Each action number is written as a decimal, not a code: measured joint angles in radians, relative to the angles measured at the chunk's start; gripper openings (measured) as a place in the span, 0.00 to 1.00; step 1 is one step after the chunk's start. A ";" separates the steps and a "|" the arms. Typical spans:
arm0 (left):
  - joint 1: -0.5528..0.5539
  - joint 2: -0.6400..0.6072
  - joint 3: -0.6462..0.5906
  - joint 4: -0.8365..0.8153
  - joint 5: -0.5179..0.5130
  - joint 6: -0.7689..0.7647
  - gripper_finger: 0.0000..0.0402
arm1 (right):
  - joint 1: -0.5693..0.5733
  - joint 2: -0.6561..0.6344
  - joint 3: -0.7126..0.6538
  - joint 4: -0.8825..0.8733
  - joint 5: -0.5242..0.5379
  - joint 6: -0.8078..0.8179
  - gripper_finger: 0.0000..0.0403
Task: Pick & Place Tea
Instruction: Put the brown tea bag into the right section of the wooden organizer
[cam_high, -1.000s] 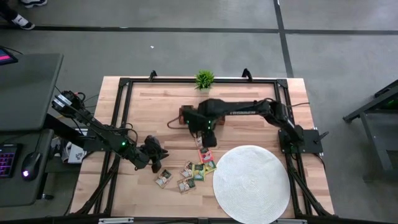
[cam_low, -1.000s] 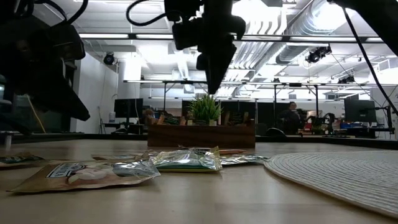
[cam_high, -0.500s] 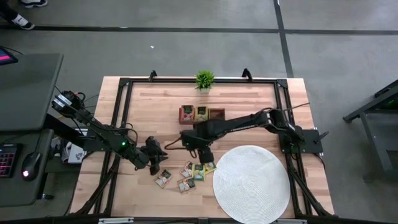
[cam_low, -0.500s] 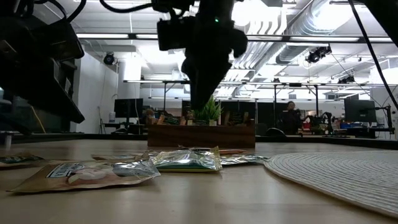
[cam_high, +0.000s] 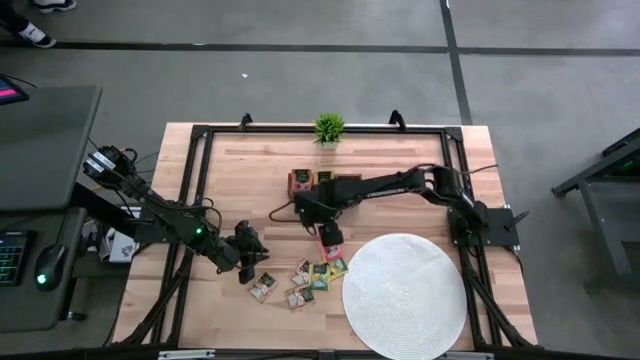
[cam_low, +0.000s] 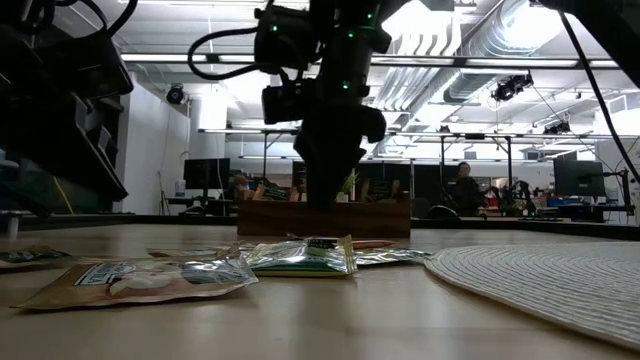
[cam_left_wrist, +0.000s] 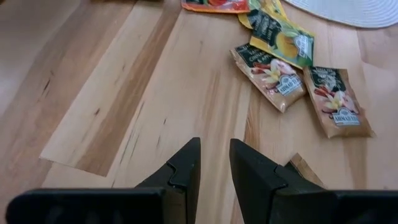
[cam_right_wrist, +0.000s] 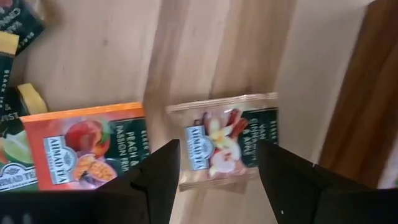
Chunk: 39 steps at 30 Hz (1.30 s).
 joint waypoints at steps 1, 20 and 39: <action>0.000 0.000 0.000 -0.003 0.001 0.000 0.21 | -0.007 0.000 0.000 0.006 -0.004 -0.012 0.51; 0.000 0.000 0.000 -0.003 0.004 0.000 0.21 | -0.061 0.000 -0.041 0.087 -0.031 -0.097 0.51; 0.000 0.000 0.000 -0.004 0.003 0.000 0.21 | -0.063 0.006 -0.148 0.190 -0.059 -0.063 0.51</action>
